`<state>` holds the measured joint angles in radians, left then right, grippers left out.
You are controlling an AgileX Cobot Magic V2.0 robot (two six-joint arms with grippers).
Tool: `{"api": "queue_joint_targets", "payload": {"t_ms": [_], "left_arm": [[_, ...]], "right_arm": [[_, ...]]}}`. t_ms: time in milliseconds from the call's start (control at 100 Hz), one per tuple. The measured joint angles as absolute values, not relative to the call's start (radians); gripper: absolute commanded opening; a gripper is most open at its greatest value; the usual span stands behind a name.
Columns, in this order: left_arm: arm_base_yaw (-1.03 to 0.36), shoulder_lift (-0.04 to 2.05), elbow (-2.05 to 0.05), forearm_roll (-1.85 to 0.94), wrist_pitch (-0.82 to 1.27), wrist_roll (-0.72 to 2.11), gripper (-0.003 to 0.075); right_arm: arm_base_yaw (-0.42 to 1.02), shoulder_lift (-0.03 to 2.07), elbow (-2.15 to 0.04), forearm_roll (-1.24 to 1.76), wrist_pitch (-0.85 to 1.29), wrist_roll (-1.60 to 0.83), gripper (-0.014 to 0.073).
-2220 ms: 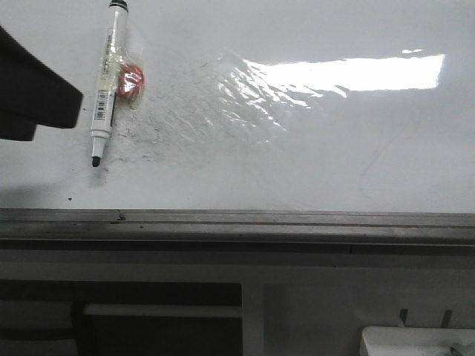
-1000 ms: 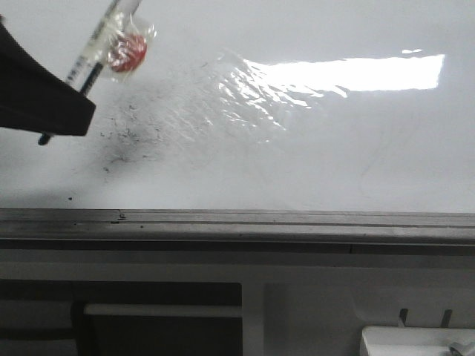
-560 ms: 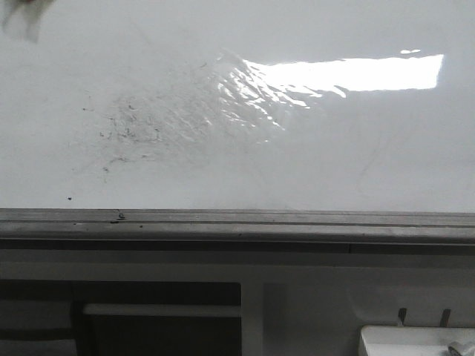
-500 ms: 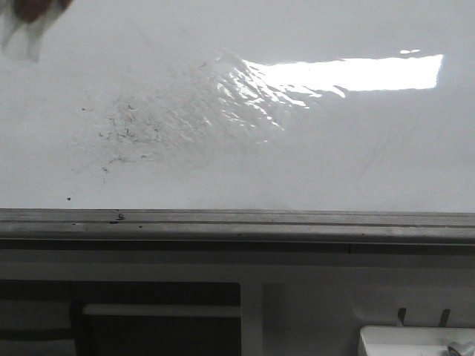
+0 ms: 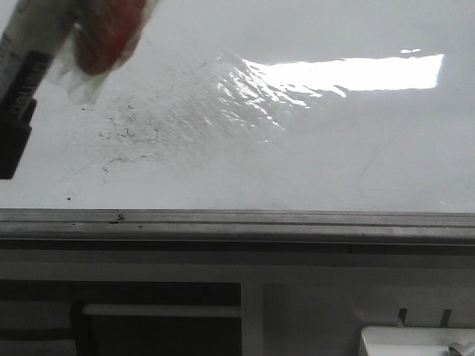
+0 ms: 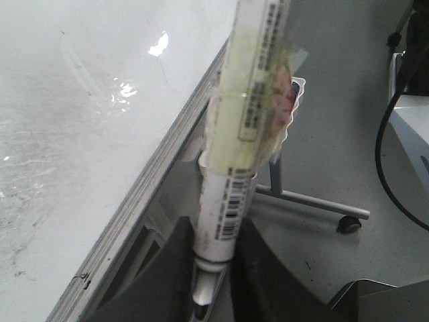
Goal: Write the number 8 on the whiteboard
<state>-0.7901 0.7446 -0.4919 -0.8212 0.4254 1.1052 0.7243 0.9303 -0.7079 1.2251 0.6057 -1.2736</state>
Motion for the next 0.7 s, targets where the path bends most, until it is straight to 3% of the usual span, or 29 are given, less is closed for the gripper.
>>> {"api": "queue_joint_targets", "payload": {"t_ms": [180,400,470,620,700], "left_arm": [[-0.790,0.749,-0.487,-0.815,0.425,1.109,-0.0020],[-0.790,0.749,-0.485,-0.816,0.427,1.110,-0.0020],[-0.790,0.749,-0.485,-0.816,0.427,1.110,-0.0020],[-0.790,0.750,-0.485,-0.816,0.436,1.113,-0.0020],[-0.790,0.750,-0.485,-0.816,0.443,1.113,0.0012]], "right_arm": [[0.889,1.027,-0.713,1.244,0.355,-1.276,0.0406],[0.979,1.089,-0.742,1.269,0.225,-1.276,0.0397],[0.981,1.102,-0.744,1.273,0.210,-1.276,0.0309],[0.981,1.117,-0.744,1.276,0.192,-1.276,-0.0064],[0.981,1.117,-0.744,1.276,0.181,-1.278,-0.0061]]}}
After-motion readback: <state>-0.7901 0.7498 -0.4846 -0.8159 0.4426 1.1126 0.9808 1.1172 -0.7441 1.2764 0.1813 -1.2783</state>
